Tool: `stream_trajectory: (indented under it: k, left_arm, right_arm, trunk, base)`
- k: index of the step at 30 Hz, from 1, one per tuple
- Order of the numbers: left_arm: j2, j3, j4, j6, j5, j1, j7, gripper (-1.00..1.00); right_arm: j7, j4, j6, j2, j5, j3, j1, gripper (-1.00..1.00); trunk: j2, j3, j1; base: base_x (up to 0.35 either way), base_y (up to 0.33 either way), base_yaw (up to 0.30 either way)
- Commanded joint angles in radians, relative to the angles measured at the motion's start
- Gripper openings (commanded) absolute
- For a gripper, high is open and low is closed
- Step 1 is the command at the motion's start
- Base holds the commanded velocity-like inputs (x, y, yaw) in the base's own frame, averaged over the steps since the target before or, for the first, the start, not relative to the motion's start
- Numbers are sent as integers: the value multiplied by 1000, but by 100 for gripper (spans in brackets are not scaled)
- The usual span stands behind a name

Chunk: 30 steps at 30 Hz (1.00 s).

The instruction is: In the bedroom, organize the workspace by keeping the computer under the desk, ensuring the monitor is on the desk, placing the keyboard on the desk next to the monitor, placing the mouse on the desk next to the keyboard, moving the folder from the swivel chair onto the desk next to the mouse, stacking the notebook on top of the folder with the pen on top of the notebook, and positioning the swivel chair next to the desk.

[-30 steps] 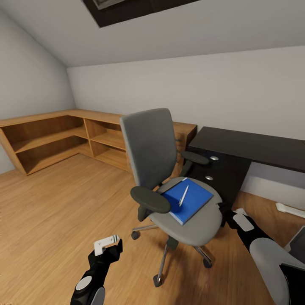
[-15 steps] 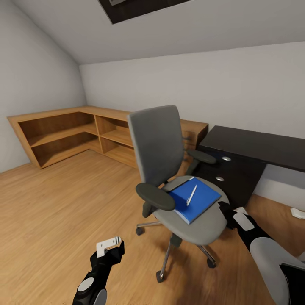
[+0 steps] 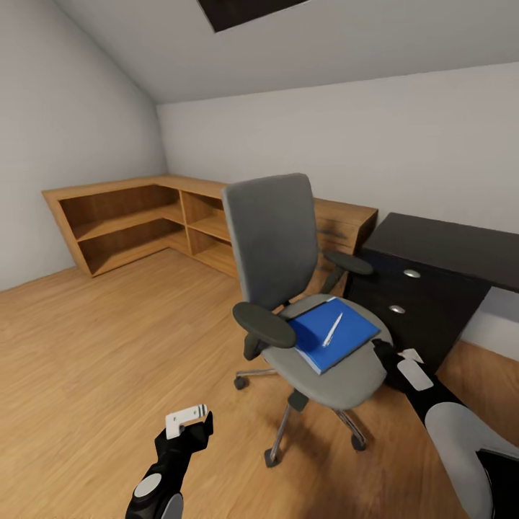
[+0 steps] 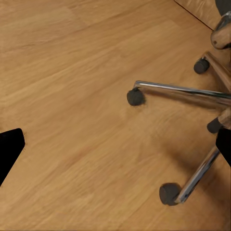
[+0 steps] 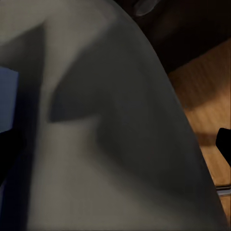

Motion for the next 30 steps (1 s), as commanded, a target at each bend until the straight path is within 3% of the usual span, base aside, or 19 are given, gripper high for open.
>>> stream_trajectory:
  k: [1,10,19,30]
  left_arm:
    - [0,-2,2,2,8,-1,8,100]
    - [0,-3,7,2,8,-1,7,100]
    - [0,-3,7,3,7,-1,7,100]
    - [0,-7,6,1,7,-1,6,100]
  right_arm:
    - [-4,39,5,1,-20,2,1,100]
    - [3,38,5,1,-20,2,1,100]
    - [3,37,5,1,-20,4,1,100]
    - [3,37,5,1,-20,4,1,100]
  trunk:
    - [0,-2,0]
    - [0,-13,0]
    - [0,-23,0]
    - [7,-22,-4]
  base:
    - [215,0,167]
    - [259,0,167]
    - [20,0,160]
    - [0,0,19]
